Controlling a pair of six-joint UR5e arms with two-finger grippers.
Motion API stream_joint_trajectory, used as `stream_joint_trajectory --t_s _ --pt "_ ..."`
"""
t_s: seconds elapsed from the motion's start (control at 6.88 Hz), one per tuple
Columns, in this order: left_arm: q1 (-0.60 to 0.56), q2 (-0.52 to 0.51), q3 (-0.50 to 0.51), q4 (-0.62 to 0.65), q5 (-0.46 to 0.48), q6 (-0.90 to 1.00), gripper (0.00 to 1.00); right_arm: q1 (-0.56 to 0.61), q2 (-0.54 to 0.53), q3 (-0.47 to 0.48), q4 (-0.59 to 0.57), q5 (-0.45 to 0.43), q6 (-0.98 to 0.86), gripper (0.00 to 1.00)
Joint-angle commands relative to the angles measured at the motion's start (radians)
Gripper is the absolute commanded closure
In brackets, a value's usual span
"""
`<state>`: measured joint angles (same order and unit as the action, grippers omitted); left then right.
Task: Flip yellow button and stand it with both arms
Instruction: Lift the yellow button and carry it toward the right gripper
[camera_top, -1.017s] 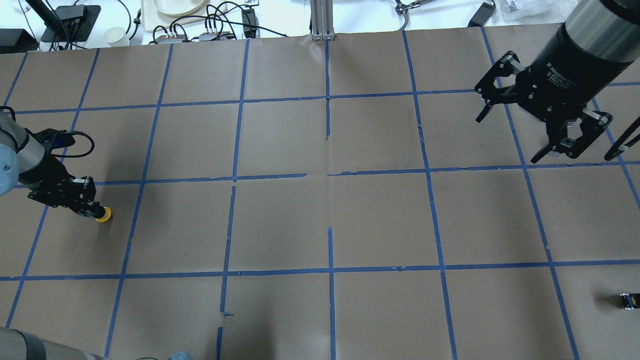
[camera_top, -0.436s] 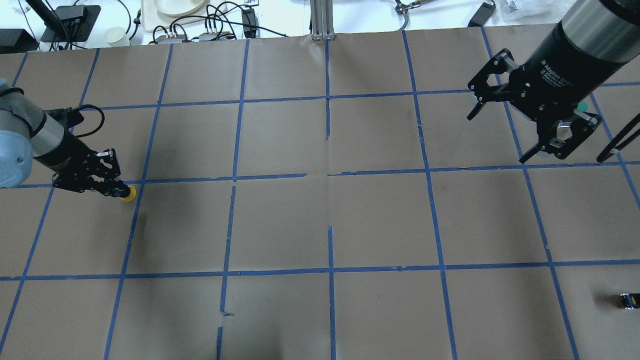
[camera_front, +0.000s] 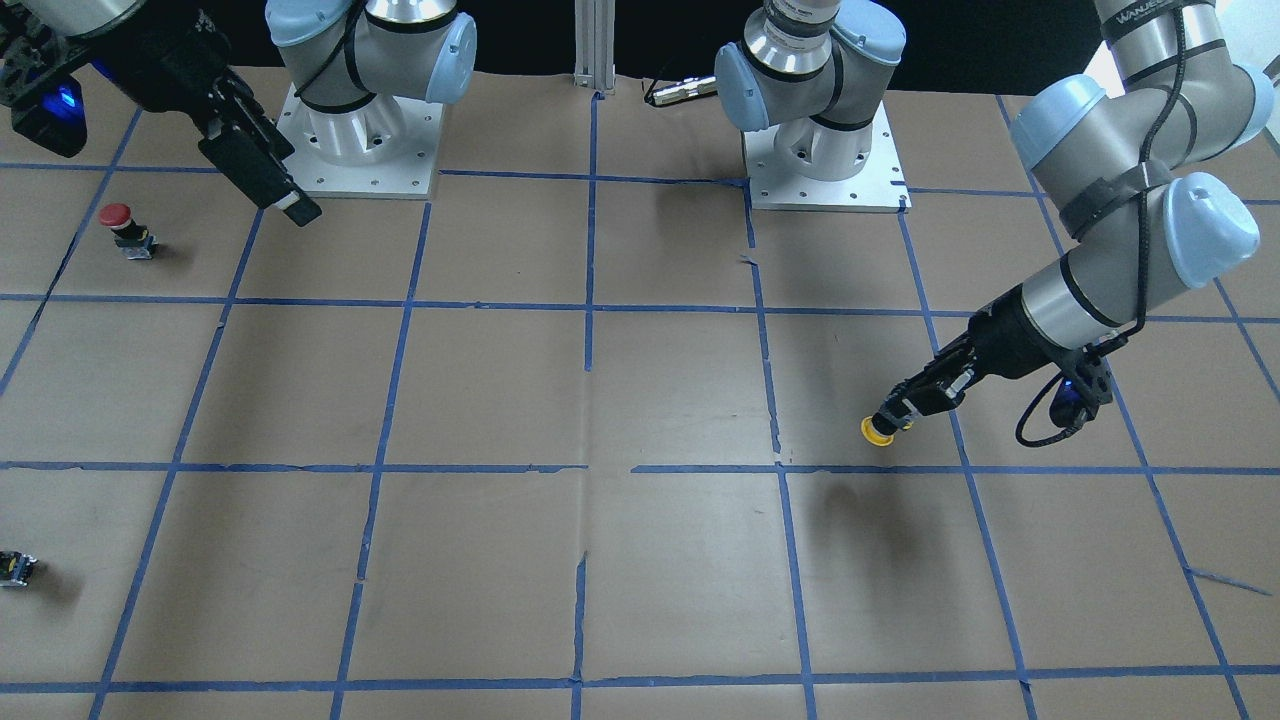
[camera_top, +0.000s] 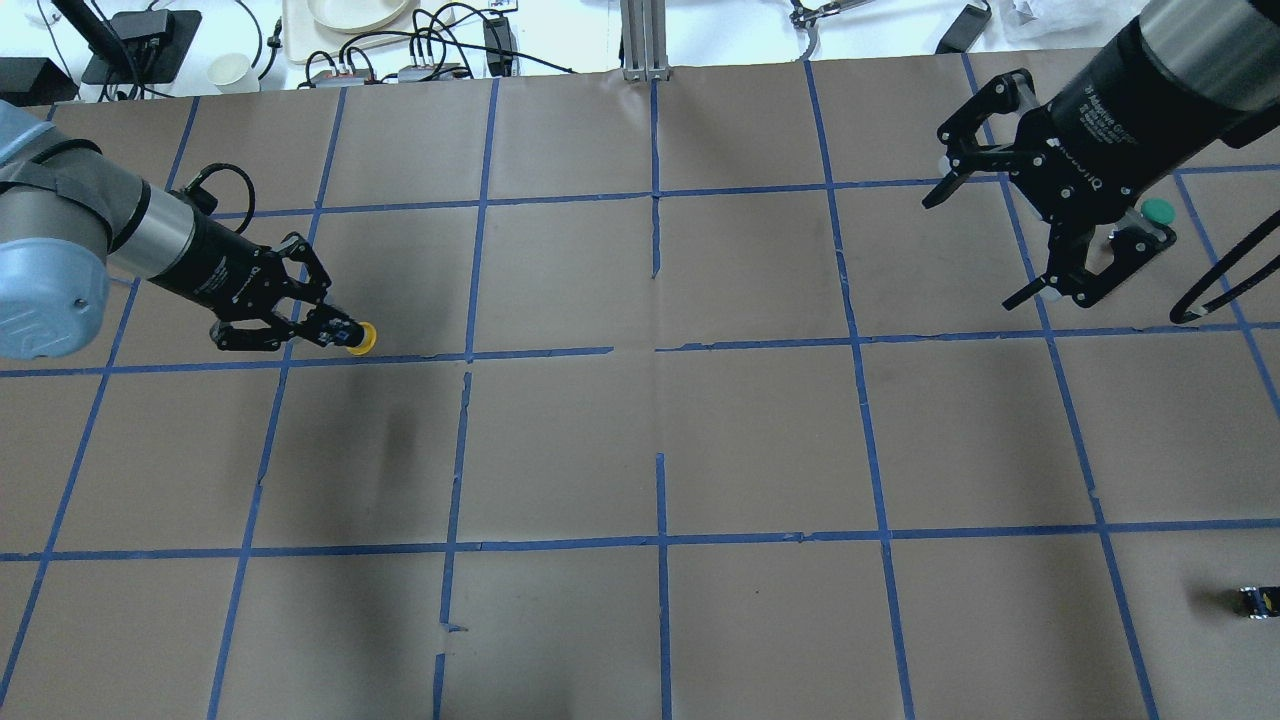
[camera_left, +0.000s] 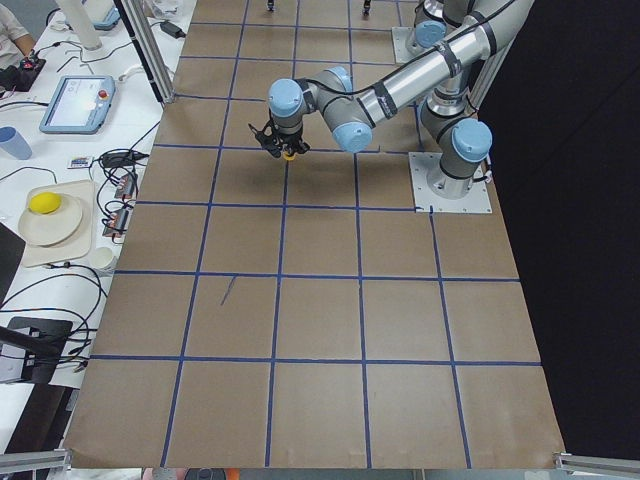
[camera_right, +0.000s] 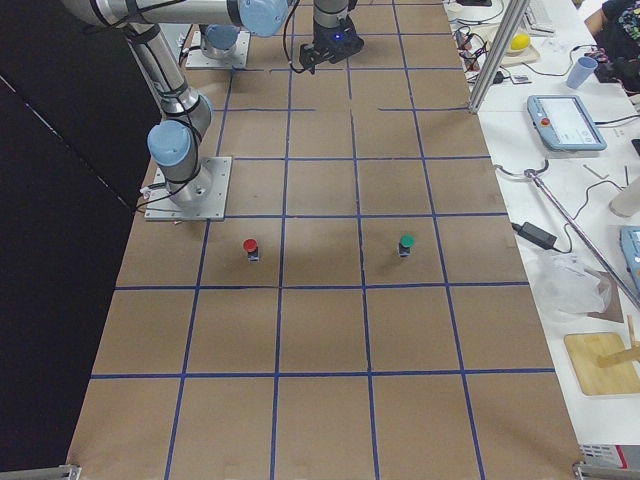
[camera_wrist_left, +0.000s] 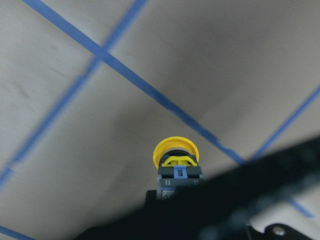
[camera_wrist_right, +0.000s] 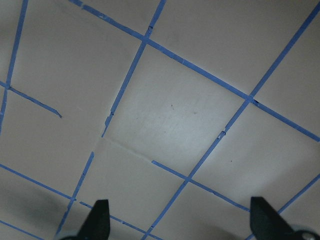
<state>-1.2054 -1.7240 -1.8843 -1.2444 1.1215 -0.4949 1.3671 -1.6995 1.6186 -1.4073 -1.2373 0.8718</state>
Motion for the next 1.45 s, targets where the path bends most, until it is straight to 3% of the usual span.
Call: stream_joint_trajectory --t_s 0.0,0.15,0.29,0.58,0.87,1.31 --pt "-0.106 0.043 0.005 -0.001 -0.293 -0.362 1.00 -0.051 0.006 0.003 0.004 0.061 0.015 0.00" --pt "-0.132 0.064 0.004 -0.001 -0.460 -0.505 1.00 -0.052 0.009 0.003 0.004 0.074 0.021 0.00" --pt "-0.172 0.093 -0.004 -0.001 -0.556 -0.618 1.00 -0.056 0.036 0.001 0.005 0.108 0.057 0.00" --pt "-0.223 0.107 0.005 -0.001 -0.740 -0.730 1.00 -0.072 0.043 0.001 0.008 0.281 0.121 0.00" --pt "-0.235 0.115 0.004 0.002 -0.883 -0.844 1.00 -0.072 0.043 0.001 0.007 0.439 0.258 0.00" --pt "-0.301 0.100 0.004 0.013 -1.050 -0.921 1.00 -0.059 0.029 0.046 0.010 0.629 0.300 0.00"
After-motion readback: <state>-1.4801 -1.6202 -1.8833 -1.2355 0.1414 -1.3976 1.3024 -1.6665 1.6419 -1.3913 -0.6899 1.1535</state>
